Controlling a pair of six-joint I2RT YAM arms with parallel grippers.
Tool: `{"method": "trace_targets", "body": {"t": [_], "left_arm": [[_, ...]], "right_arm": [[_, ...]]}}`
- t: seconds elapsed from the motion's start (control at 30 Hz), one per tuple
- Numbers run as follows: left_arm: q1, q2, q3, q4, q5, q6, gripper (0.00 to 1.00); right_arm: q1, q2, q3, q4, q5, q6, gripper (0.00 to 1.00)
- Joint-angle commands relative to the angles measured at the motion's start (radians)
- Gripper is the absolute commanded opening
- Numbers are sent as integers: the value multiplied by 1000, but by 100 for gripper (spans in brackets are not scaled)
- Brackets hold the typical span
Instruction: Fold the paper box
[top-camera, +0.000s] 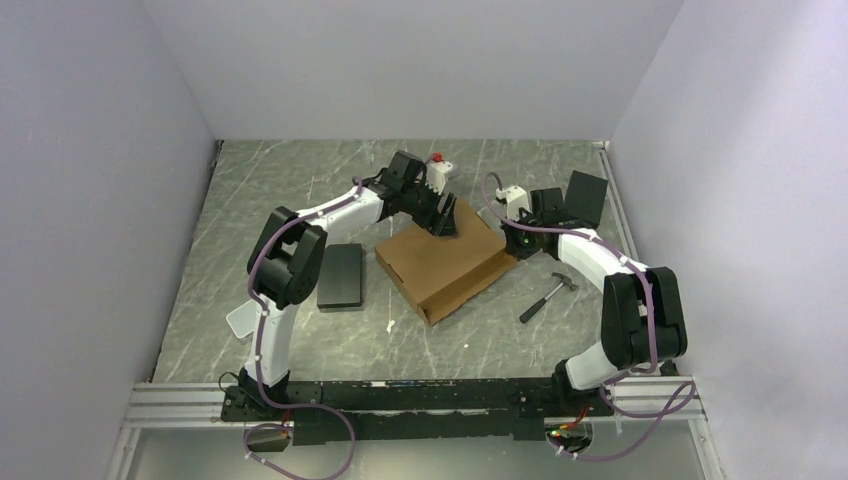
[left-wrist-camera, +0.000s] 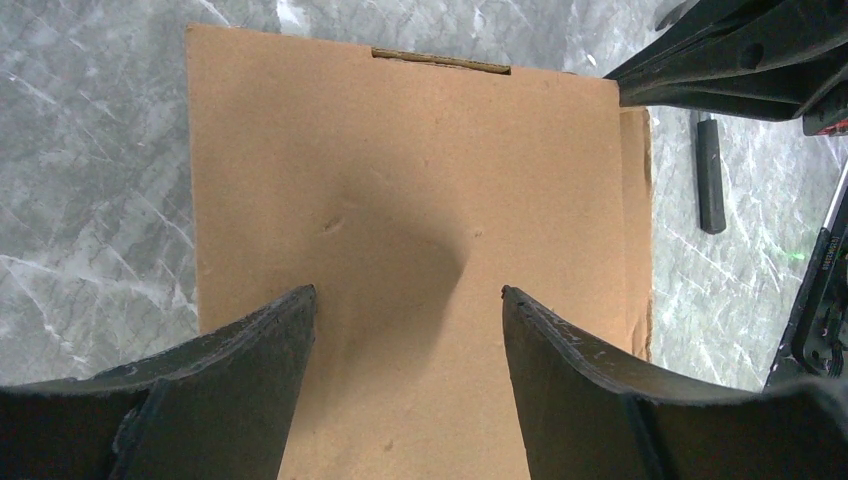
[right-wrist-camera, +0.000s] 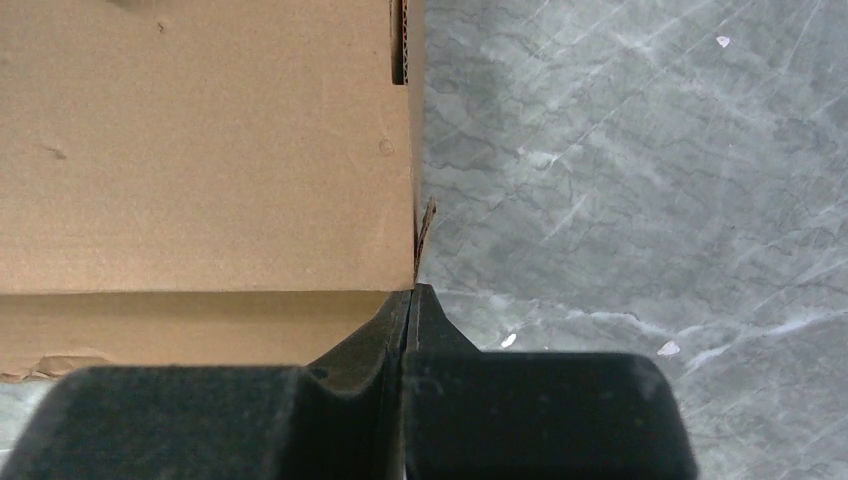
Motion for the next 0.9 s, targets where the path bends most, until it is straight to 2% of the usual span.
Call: {"method": "trace_targets", "body": {"t": [0.0, 0.33, 0.47, 0.87], "left_arm": [[-61, 111, -68, -186, 1, -35, 76], [-30, 81, -52, -188, -12, -69, 78], [-28, 85, -52, -188, -14, -72, 78], [-22, 86, -48, -190, -14, -79, 78]], "right_arm": [[9, -11, 13, 161, -72, 54, 0], [-22, -7, 30, 94, -112, 13, 0], [-33, -17, 29, 73, -135, -2, 7], [-63, -46, 39, 14, -174, -30, 21]]}}
